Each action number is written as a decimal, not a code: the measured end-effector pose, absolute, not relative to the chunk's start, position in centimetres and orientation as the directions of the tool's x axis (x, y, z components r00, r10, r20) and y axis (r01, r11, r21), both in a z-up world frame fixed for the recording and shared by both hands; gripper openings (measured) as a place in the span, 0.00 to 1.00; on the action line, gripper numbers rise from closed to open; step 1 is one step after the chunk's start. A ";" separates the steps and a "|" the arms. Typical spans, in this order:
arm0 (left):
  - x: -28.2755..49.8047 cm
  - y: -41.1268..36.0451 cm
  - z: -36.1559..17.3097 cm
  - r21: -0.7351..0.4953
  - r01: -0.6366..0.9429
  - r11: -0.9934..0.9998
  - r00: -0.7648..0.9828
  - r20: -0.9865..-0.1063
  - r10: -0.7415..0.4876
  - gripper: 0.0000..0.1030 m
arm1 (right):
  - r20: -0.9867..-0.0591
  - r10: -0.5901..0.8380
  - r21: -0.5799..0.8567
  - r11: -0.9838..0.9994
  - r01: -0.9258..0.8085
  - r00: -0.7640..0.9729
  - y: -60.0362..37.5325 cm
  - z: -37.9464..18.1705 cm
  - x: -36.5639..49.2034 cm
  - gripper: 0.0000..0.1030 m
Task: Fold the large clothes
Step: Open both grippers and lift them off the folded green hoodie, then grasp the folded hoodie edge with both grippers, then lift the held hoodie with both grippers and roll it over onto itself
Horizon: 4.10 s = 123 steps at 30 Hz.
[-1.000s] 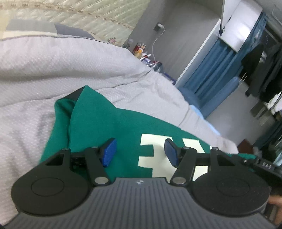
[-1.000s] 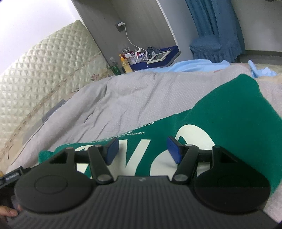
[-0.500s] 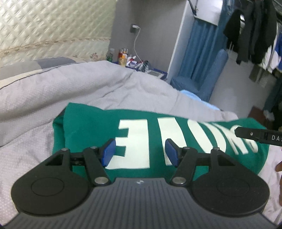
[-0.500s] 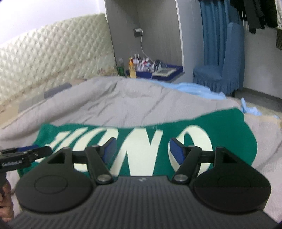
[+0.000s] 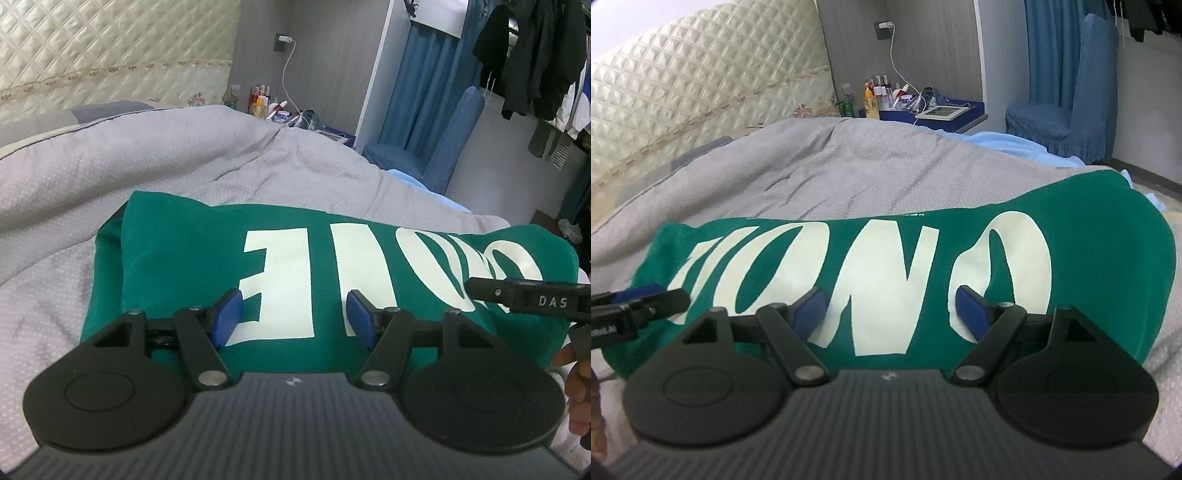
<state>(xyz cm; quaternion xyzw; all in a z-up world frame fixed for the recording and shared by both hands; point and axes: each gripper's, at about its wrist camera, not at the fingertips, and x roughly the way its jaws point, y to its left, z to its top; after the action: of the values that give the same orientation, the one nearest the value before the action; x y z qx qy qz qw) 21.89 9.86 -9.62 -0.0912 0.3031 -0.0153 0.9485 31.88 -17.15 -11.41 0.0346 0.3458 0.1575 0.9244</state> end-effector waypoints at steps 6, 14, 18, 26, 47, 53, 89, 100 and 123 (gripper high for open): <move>18.3 10.1 -7.0 -0.253 -0.011 0.967 0.824 -0.550 -0.134 0.67 | -0.650 0.345 0.205 0.938 -0.281 0.678 -17.7 -9.8 30.5 0.77; 11.3 12.7 -8.1 -0.510 -0.112 0.853 0.784 -0.573 -0.240 0.74 | -0.628 0.399 0.380 0.906 -0.183 0.669 -20.4 -6.8 26.1 0.80; 9.8 14.4 -9.8 -0.669 -0.164 0.725 0.768 -0.548 -0.332 0.78 | -0.604 0.442 0.565 0.825 -0.035 0.663 -23.9 -7.2 24.5 0.87; 11.9 16.8 -14.1 -0.819 -0.255 0.513 0.777 -0.490 -0.396 0.78 | -0.560 0.548 0.813 0.509 0.283 0.621 -29.3 -13.2 24.0 1.00; 17.4 19.8 -15.1 -0.971 -0.041 0.236 0.879 -0.147 -0.453 0.81 | -0.291 0.632 0.954 0.249 0.167 0.719 -27.1 -15.1 31.8 1.00; 17.7 18.6 -15.0 -0.933 -0.179 0.312 0.839 -0.311 -0.448 0.90 | -0.488 0.609 0.868 0.268 0.417 0.625 -26.5 -19.4 31.5 1.00; 25.4 17.8 -18.6 -0.932 -0.334 0.138 0.873 -0.361 -0.326 0.85 | -0.446 0.536 0.780 0.625 0.019 0.717 -19.3 -13.1 36.0 0.37; 25.6 18.2 -16.8 -0.936 -0.239 0.260 0.883 -0.321 -0.343 0.43 | -0.331 0.561 0.782 0.613 -0.112 0.758 -21.2 -9.3 31.5 0.35; 25.4 1.0 3.1 -0.904 0.130 0.406 0.840 -0.118 -0.530 0.39 | -0.088 0.471 0.803 0.555 -0.217 0.878 -39.2 6.4 24.1 0.35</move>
<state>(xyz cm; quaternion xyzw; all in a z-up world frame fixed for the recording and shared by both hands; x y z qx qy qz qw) 25.43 1.01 3.14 -0.5058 0.1979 -0.2024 0.8149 24.09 -39.24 6.37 0.4282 0.1481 0.1977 0.8693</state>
